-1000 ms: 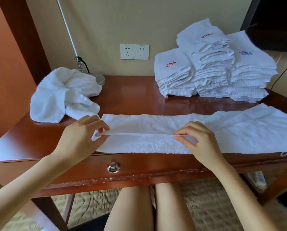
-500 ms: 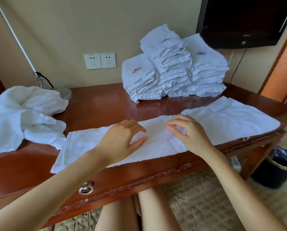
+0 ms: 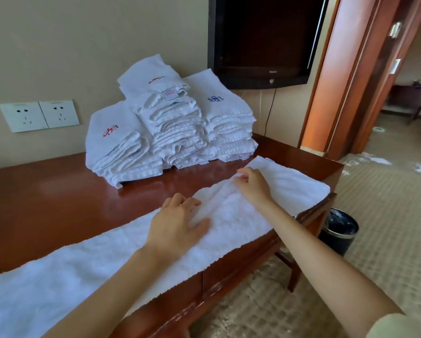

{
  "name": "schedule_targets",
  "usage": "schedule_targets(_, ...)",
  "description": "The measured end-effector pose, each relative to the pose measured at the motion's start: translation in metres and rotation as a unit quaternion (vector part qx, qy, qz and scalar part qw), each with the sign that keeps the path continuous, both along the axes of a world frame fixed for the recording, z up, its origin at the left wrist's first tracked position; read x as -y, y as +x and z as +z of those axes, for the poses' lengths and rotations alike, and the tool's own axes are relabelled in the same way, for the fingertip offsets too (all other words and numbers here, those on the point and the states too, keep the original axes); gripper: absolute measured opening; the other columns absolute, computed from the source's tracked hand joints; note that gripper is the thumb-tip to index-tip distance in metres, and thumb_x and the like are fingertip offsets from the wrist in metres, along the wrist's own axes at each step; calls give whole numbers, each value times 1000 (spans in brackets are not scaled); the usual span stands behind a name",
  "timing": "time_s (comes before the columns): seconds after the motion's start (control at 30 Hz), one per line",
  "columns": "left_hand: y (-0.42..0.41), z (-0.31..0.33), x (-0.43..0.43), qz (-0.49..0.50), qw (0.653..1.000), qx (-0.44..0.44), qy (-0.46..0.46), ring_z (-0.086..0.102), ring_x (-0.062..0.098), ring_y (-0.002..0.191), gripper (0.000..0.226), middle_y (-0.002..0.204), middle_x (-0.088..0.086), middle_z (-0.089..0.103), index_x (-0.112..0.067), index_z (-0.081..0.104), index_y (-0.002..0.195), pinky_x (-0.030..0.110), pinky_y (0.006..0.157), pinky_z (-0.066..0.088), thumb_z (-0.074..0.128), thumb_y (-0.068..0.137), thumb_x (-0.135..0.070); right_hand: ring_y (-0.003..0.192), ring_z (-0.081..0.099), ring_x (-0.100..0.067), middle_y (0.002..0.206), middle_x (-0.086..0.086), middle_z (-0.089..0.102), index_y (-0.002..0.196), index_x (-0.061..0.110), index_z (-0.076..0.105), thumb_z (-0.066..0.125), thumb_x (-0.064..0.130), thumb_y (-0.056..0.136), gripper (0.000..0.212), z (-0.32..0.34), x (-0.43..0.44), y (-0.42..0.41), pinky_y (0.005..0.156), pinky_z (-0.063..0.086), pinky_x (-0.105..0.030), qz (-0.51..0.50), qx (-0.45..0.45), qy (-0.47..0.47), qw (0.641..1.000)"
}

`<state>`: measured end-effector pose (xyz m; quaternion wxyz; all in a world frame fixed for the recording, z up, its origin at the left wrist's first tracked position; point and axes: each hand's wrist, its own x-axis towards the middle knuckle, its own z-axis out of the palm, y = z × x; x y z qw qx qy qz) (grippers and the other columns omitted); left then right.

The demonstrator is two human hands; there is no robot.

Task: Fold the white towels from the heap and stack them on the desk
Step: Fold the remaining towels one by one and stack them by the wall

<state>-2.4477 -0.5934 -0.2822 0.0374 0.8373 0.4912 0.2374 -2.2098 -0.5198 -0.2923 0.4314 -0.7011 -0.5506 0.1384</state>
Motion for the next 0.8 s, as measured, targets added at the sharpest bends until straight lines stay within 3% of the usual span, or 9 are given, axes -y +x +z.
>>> schedule_targets(0.13, 1, -5, -15, 6, 999, 4, 38, 48, 12, 103, 84, 106, -13, 49, -29, 57, 126, 22, 74, 41, 21, 64, -73, 101, 61, -18, 110, -6, 64, 117, 13, 63, 58, 18, 92, 26, 4, -22, 0, 86, 50, -33, 2, -51, 30, 998)
schedule_targets(0.3, 3, -8, -23, 11, 998, 7, 62, 52, 16, 95, 79, 101, -9, 53, -25, 62, 120, 26, 67, 44, 26, 67, -71, 97, 61, -15, 108, -4, 67, 113, 11, 67, 57, 11, 90, 25, 5, -38, -3, 75, 41, -21, 12, -35, 17, 999)
schedule_targets(0.5, 2, -5, -38, 17, 998, 12, 62, 54, 17, 92, 70, 100, -7, 55, -23, 63, 119, 27, 64, 47, 37, 71, -67, 100, 63, -19, 105, -4, 67, 108, 13, 68, 62, 16, 89, 21, 7, -55, -6, 74, 43, -23, 9, -38, 7, 999)
schedule_targets(0.57, 2, -4, -40, 15, 997, 24, 75, 58, 20, 94, 57, 104, -2, 56, -17, 62, 119, 29, 62, 50, 61, 76, -54, 99, 62, -19, 108, -1, 61, 108, 13, 66, 71, 34, 84, 32, 9, -61, -9, 77, 46, -26, -19, -5, -3, 1000)
schedule_targets(0.63, 3, -4, -39, 4, 994, 35, 105, 60, 23, 86, 49, 100, 3, 55, -11, 62, 109, 25, 51, 46, 79, 69, -33, 100, 59, -20, 119, 0, 49, 112, 15, 60, 75, 50, 76, 53, 12, -67, -12, 79, 50, -32, -67, 88, -36, 993)
schedule_targets(0.7, 3, -4, -38, -4, 991, 37, 126, 58, 21, 75, 42, 91, 2, 52, -10, 60, 96, 19, 46, 37, 84, 63, -23, 104, 58, -25, 131, -5, 40, 117, 14, 52, 75, 51, 75, 61, 18, -75, -13, 78, 49, -33, -101, 146, -76, 981)
schedule_targets(0.8, 3, -7, -39, -17, 989, 42, 141, 52, 16, 65, 35, 80, -3, 51, -14, 58, 85, 19, 44, 34, 84, 63, -21, 107, 58, -29, 139, -13, 34, 130, 11, 42, 73, 41, 79, 67, 26, -86, -3, 71, 43, -31, -139, 144, -145, 969)
